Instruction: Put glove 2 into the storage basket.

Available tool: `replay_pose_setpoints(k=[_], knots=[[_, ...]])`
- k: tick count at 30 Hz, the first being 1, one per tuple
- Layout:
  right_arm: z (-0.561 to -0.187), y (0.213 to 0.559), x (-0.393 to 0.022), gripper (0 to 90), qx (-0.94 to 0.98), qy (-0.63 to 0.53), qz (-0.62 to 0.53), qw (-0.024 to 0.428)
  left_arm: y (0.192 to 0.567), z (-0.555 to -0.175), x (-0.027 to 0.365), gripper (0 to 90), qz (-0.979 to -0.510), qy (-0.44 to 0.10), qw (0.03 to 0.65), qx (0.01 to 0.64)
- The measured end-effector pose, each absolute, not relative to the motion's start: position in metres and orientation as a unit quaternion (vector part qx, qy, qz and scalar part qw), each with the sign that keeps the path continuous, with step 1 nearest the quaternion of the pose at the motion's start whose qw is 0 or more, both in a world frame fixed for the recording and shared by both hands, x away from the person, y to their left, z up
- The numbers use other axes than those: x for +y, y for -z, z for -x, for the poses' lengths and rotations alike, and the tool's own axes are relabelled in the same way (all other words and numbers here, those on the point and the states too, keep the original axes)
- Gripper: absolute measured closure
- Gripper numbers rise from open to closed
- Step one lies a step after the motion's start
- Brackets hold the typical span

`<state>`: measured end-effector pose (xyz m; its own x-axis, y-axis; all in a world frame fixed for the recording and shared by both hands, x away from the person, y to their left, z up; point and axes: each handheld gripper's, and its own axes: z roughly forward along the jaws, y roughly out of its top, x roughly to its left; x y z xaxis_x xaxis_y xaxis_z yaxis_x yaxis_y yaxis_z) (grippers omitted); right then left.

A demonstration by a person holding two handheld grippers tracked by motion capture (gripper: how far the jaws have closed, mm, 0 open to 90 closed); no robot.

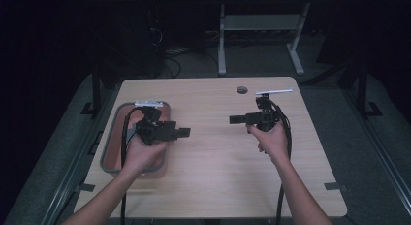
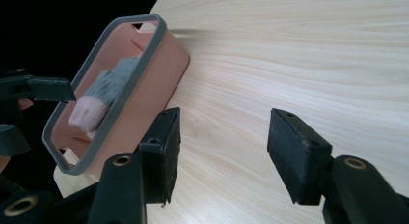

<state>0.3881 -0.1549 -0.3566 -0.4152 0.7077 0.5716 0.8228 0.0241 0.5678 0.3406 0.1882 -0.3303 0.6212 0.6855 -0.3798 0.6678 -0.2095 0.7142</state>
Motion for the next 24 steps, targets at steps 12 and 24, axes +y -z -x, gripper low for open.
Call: replay_pose_setpoints(k=[12, 24], knots=[[-0.384, 0.363, -0.175, 42.2, -0.711, 0.44, 0.546, 0.057, 0.334, -0.341, 0.171, 20.2, -0.783, 0.0, 0.457, 0.423], [-0.376, 0.371, -0.201, 40.2, -0.701, 0.438, 0.561, 0.052, 0.339, -0.341, 0.151, 19.1, -0.792, 0.008, 0.452, 0.411]])
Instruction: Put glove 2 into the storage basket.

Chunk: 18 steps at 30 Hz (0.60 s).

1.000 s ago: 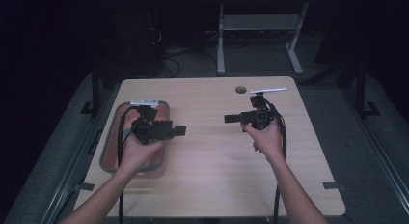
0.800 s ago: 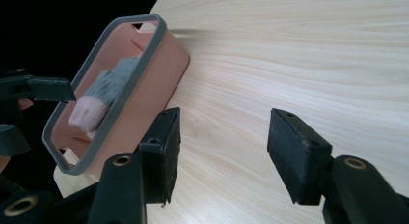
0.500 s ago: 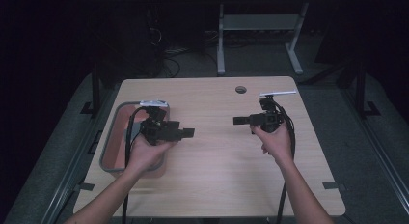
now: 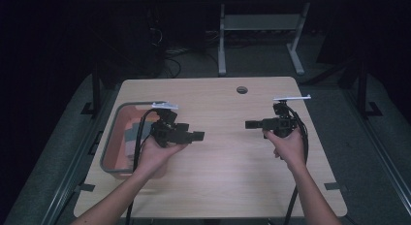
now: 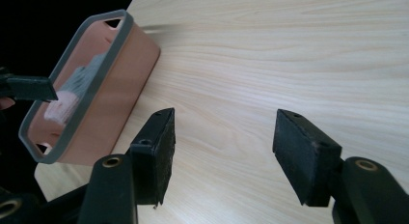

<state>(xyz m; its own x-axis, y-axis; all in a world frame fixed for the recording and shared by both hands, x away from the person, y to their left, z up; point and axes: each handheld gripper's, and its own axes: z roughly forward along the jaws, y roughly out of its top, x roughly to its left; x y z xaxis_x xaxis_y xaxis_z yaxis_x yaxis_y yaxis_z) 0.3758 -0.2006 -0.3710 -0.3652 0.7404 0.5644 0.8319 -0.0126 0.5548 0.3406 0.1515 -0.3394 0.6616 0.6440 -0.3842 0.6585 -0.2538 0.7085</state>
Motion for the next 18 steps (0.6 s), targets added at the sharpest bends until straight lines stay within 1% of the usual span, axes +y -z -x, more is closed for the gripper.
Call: replay_pose_setpoints(k=[4, 18], knots=[[-0.373, 0.378, -0.209, 39.6, -0.696, 0.436, 0.569, 0.045, 0.342, -0.34, 0.143, 19.0, -0.794, 0.011, 0.452, 0.406], [-0.362, 0.396, -0.239, 38.7, -0.687, 0.424, 0.588, 0.043, 0.358, -0.33, 0.111, 19.0, -0.809, 0.022, 0.445, 0.383]])
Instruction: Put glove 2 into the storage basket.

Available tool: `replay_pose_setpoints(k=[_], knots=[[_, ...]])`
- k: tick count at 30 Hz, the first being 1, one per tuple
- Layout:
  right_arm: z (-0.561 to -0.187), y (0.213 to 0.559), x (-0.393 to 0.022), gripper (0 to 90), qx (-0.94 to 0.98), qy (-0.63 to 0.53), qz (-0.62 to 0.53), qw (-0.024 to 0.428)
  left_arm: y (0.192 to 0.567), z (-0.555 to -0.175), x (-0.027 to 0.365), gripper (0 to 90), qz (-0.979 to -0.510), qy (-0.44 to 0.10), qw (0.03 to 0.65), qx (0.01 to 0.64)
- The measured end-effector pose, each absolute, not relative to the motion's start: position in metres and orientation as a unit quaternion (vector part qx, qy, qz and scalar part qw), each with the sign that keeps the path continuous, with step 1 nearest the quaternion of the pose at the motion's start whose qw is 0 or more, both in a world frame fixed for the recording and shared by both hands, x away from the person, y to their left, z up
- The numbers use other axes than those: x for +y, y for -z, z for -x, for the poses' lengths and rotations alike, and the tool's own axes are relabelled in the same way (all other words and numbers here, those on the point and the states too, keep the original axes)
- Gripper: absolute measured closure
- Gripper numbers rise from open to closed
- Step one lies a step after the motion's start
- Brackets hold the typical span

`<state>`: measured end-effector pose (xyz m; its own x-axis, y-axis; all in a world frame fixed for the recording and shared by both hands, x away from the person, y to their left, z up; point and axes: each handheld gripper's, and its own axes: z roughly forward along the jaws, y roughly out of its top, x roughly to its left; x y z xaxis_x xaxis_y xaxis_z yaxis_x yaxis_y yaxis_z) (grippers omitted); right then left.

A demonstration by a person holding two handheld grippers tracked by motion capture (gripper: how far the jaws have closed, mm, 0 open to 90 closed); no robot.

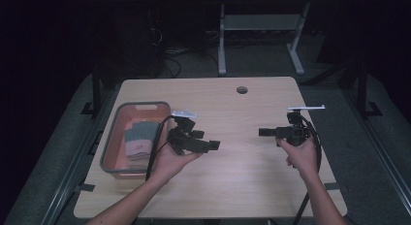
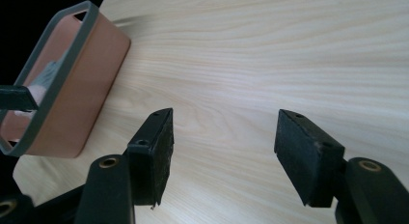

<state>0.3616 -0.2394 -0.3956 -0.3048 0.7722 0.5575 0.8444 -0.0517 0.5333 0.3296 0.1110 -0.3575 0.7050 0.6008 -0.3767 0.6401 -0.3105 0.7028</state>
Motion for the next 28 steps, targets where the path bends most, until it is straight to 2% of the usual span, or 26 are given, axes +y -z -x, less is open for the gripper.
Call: replay_pose_setpoints(k=[14, 28], knots=[[-0.346, 0.409, -0.264, 38.0, -0.678, 0.415, 0.606, 0.033, 0.369, -0.323, 0.089, 19.0, -0.813, 0.036, 0.447, 0.371], [-0.328, 0.418, -0.272, 38.1, -0.687, 0.4, 0.605, 0.035, 0.374, -0.314, 0.085, 19.0, -0.819, 0.031, 0.446, 0.36]])
